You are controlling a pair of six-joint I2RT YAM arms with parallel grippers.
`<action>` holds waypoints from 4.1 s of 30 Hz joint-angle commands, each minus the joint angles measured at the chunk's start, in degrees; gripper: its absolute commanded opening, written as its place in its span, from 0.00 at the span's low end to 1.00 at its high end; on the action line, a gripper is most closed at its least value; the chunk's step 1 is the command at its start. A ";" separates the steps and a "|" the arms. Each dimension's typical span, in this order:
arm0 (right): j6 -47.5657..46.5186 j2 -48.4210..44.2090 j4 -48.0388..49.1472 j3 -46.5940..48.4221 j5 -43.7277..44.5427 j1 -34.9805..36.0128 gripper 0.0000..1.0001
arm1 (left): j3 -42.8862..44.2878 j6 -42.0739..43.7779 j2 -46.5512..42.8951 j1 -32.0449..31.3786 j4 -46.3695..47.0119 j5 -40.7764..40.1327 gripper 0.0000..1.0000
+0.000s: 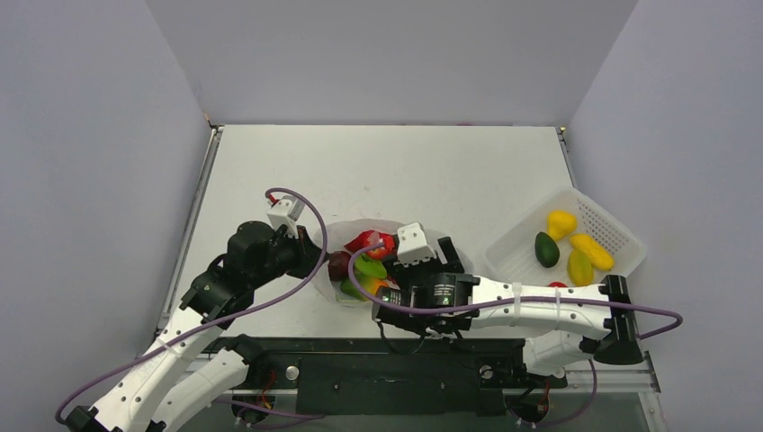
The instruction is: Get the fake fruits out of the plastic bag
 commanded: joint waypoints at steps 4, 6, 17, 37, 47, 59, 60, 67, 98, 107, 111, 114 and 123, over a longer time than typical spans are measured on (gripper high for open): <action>6.54 2.73 -3.29 -5.72 7.98 -1.79 0.81 | 1.64 0.87 -0.62 0.32 0.66 -0.44 0.00; 5.60 3.27 2.08 -7.75 7.95 -2.53 0.83 | 1.62 0.74 -0.32 0.39 1.01 -0.21 0.00; -16.33 -8.89 51.19 -27.36 -23.81 -12.14 0.20 | -2.59 -3.58 0.65 0.41 8.18 4.27 0.00; 21.06 6.71 120.19 -18.70 -102.29 -57.37 0.00 | 0.08 -63.58 34.96 30.49 108.31 41.05 0.00; 5.85 10.89 100.83 -17.28 -106.68 -60.06 0.00 | -16.49 -51.55 32.54 32.51 94.26 46.07 0.00; -21.95 1.57 60.54 -27.81 -83.35 -55.47 0.03 | -28.26 -26.19 5.67 31.55 51.11 42.94 0.00; -23.35 -1.30 53.48 -27.48 -79.83 -54.00 0.08 | -28.00 -25.61 2.33 31.24 47.06 42.68 0.00; -20.68 -14.27 41.68 -28.53 -59.08 -42.02 0.50 | -29.50 -25.41 -4.97 29.24 39.99 41.38 0.22; -12.61 -6.85 61.74 -28.84 -57.08 -24.03 0.43 | 5.88 -1.80 -9.60 25.96 -10.44 17.27 0.76; -11.29 -10.68 62.47 -34.10 -53.60 -22.74 0.41 | 16.75 23.78 10.64 0.15 0.05 13.00 0.90; -10.04 -13.80 63.03 -35.29 -52.03 -22.95 0.42 | 25.46 36.04 24.59 -9.24 -5.83 2.78 0.92; -8.52 -15.40 65.50 -36.73 -51.80 -23.05 0.42 | 28.43 42.98 29.47 -11.64 -7.29 0.96 0.93; -2.50 -19.23 71.84 -42.82 -51.46 -23.36 0.42 | 20.99 49.50 35.95 -14.11 0.64 -7.89 0.92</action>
